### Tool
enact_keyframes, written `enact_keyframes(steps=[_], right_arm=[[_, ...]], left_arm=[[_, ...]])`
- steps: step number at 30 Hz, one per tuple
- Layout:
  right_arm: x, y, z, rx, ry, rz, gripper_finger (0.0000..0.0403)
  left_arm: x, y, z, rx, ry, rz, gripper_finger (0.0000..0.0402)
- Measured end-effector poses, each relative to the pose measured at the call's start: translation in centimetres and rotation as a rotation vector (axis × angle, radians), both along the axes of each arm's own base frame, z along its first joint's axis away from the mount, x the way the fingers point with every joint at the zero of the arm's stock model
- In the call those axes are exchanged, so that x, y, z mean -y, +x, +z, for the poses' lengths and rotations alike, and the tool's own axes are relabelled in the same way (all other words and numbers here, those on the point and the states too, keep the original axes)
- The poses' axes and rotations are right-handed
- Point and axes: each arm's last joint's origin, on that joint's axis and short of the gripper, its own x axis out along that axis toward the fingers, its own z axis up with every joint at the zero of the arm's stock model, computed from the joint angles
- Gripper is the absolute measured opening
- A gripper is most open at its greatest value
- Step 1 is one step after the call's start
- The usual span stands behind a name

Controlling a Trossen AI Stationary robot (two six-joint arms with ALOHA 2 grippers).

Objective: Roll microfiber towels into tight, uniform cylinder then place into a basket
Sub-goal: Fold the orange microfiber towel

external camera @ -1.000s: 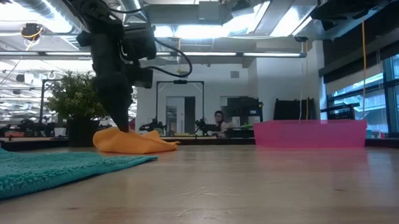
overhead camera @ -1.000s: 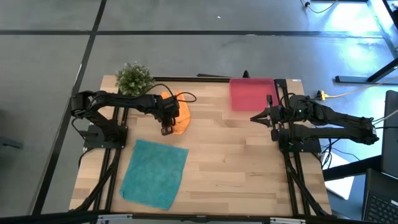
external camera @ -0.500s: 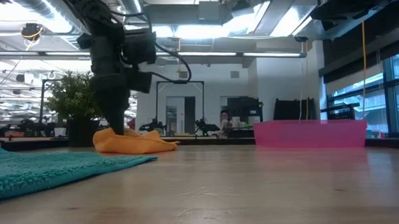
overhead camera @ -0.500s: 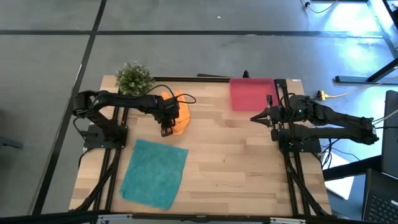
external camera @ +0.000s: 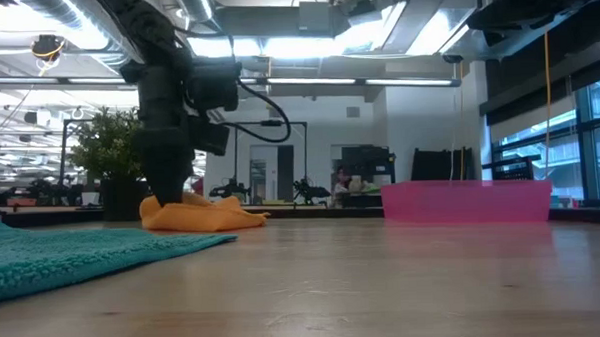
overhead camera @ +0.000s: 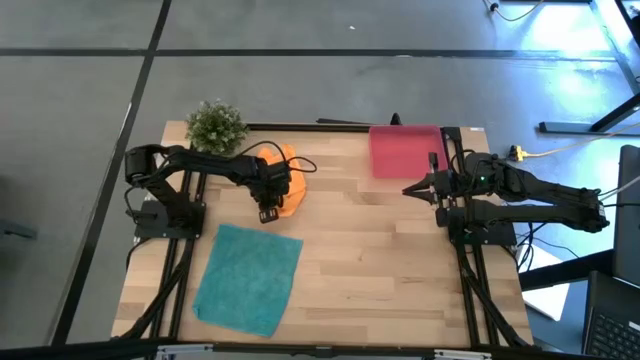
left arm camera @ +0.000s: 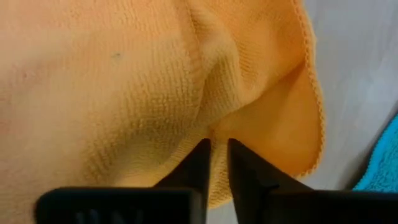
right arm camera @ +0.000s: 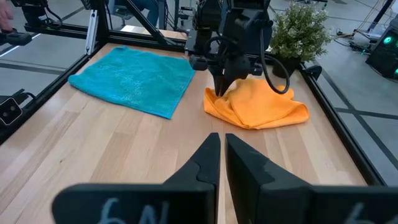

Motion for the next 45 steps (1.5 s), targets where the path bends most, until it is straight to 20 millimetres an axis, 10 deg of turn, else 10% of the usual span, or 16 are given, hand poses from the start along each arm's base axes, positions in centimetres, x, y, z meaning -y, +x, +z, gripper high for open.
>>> enact_keyframes(steps=[45], right_arm=[[0.0,0.0,0.1,0.012,0.001,-0.001,0.0028]], left_arm=[[2.6,0.3,-1.6,-0.057,0.009,-0.048,0.0051]])
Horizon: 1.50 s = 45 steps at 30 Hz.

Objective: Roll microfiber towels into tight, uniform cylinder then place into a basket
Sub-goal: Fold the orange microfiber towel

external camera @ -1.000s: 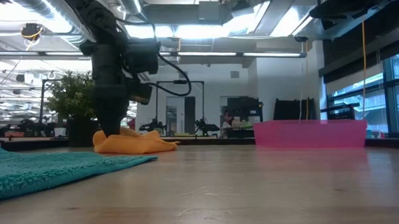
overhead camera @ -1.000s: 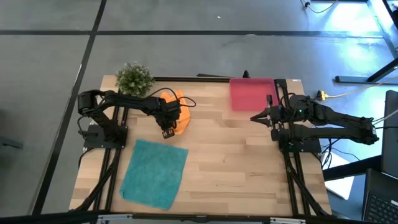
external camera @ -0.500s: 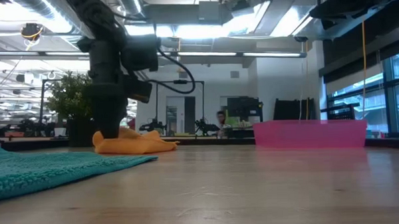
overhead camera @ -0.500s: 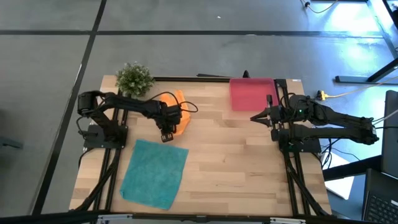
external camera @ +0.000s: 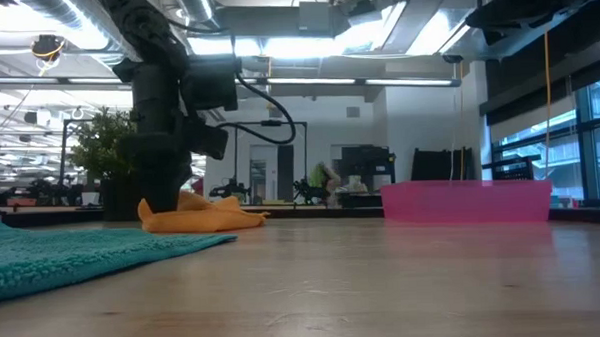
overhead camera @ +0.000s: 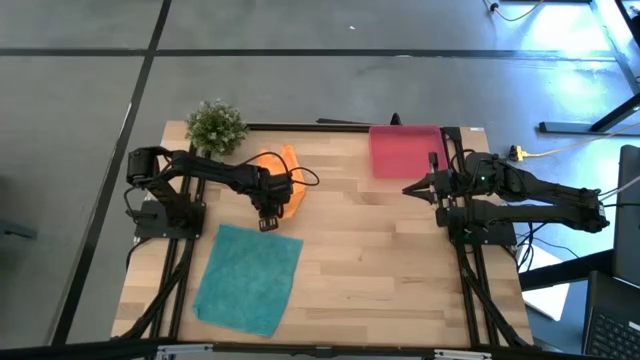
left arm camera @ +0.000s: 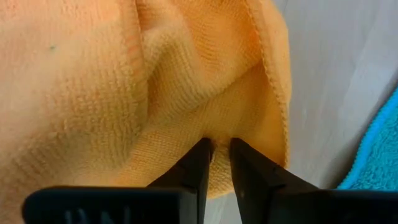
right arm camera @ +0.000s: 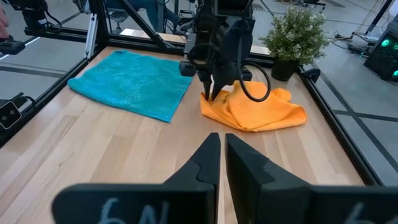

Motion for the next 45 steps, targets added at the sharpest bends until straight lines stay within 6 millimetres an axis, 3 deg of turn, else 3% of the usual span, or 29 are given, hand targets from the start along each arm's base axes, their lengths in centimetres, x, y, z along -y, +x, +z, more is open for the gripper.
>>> enact_keyframes(steps=[4,9,22,27,39,45], right_arm=[[0.0,0.0,0.0,0.001,0.0,0.0,0.0028],[0.0,0.0,0.0,0.002,0.0,0.0,0.0028],[0.0,0.0,0.0,0.002,0.016,-0.005,0.0028],[0.0,0.0,0.0,0.001,0.049,-0.015,0.0028],[0.0,0.0,0.0,0.002,0.05,-0.015,0.0028],[0.0,0.0,0.0,0.002,0.05,-0.015,0.0028]], left_arm=[[0.1,0.0,0.1,0.001,-0.029,0.032,0.0009],[0.0,1.0,1.2,0.01,-0.087,0.062,0.0001],[-0.6,3.5,6.5,0.048,-0.082,0.069,0.0],[-0.4,3.5,6.2,0.049,-0.075,0.053,0.0],[0.0,1.8,2.8,-0.002,-0.086,0.082,0.0],[0.4,1.5,2.4,-0.022,-0.078,0.095,0.0004]])
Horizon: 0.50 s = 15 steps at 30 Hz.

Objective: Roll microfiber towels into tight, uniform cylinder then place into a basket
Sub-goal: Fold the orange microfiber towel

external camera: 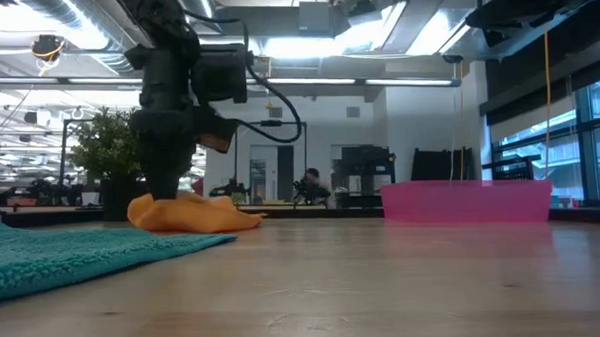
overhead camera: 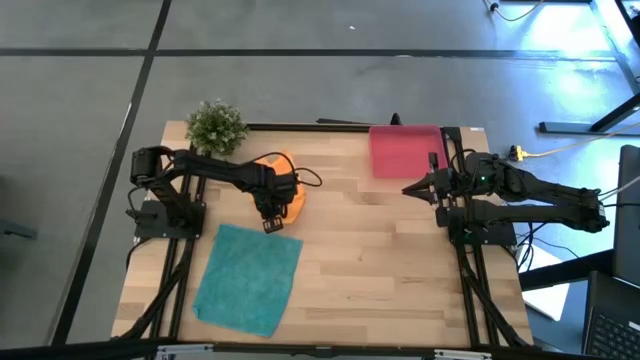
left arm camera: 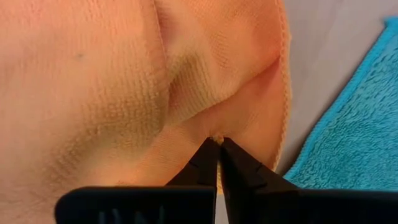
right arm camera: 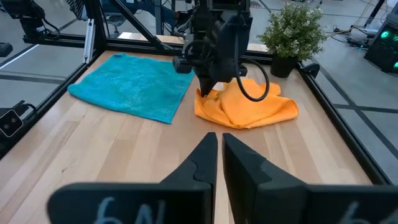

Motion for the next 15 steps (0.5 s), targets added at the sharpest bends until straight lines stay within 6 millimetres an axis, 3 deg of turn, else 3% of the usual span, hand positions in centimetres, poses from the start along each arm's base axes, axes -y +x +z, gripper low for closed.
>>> enact_keyframes(steps=[9,15], right_arm=[[0.0,0.01,0.0,0.0,0.002,-0.001,0.0028],[0.01,0.0,0.0,0.0,0.003,-0.001,0.0028]], left_arm=[[-0.02,0.09,0.01,0.008,0.011,0.0,0.0053],[0.01,0.09,0.01,0.011,0.004,-0.016,0.0048]])
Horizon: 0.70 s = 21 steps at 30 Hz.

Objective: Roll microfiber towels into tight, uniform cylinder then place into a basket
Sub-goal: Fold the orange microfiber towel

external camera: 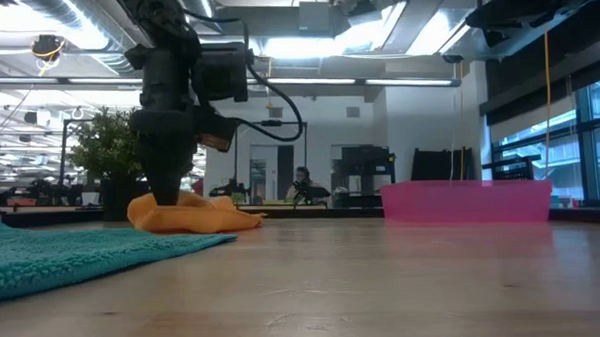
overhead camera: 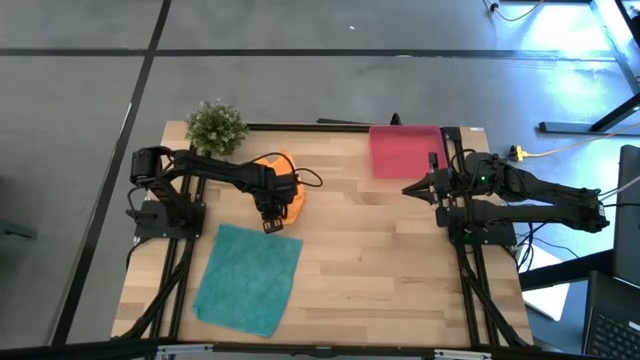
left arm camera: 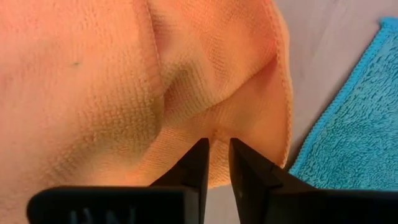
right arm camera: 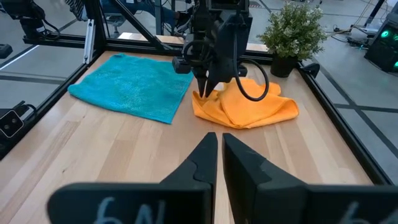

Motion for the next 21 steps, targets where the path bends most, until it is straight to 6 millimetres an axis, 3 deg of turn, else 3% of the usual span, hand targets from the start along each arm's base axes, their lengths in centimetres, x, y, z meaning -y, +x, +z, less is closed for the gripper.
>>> enact_keyframes(steps=[21], right_arm=[[0.0,0.0,0.0,0.0,0.001,0.0,0.0028]], left_arm=[[0.0,-0.29,-0.67,0.007,0.026,0.002,0.0085]])
